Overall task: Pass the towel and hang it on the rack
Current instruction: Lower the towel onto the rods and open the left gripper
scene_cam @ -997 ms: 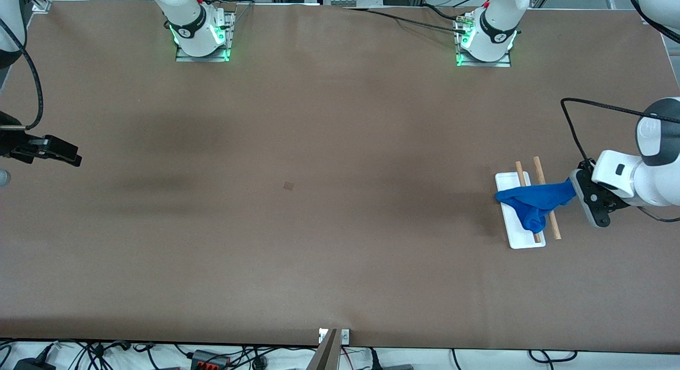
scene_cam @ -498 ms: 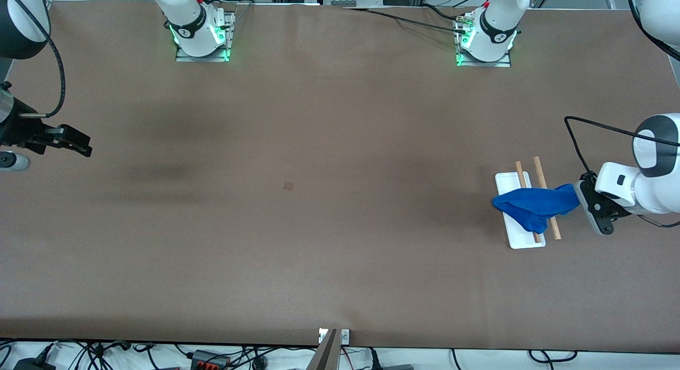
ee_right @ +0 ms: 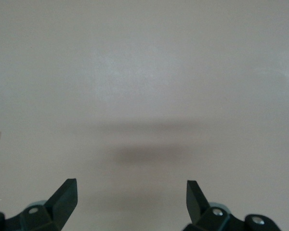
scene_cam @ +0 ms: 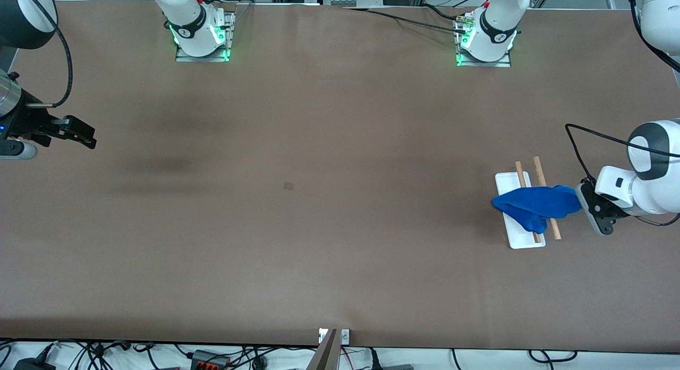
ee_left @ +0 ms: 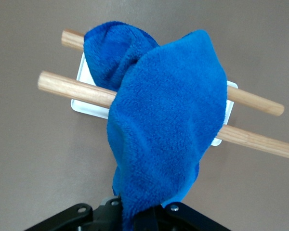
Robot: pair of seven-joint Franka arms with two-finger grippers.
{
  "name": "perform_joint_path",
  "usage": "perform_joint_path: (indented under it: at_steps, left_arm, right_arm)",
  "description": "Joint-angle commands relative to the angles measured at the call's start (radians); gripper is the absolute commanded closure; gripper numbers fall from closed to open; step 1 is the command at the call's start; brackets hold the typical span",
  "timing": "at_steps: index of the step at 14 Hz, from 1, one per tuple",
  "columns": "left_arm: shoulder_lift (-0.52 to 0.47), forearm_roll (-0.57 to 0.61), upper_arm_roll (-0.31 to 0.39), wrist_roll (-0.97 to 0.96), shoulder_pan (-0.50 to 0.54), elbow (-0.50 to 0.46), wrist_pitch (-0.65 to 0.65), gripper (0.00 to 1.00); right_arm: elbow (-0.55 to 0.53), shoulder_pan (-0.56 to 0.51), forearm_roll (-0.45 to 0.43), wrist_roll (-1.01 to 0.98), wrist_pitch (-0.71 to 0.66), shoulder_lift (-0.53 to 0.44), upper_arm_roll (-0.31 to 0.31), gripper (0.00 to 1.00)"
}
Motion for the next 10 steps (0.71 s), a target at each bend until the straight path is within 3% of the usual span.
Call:
perform_joint_path:
  at_steps: [1,8,9,10]
  left_arm:
    - [-0.010,-0.018,-0.017,0.027,0.021,-0.030,0.018,1.00]
    - [-0.001,-0.054,-0.017,0.027,0.032,-0.052,0.050,0.98]
    - [-0.001,-0.057,-0.017,0.027,0.032,-0.050,0.050,0.91]
    - [-0.001,-0.058,-0.017,0.025,0.029,-0.049,0.050,0.68]
  right_arm:
    - [0.021,-0.002,0.007,-0.013,-0.023,-0.007,0.003,0.00]
    - [0.041,-0.008,0.007,-0.018,-0.021,0.012,0.000,0.00]
    - [0.041,-0.010,0.007,-0.018,-0.021,0.012,0.000,0.00]
    - [0.041,-0.010,0.007,-0.018,-0.021,0.012,0.000,0.00]
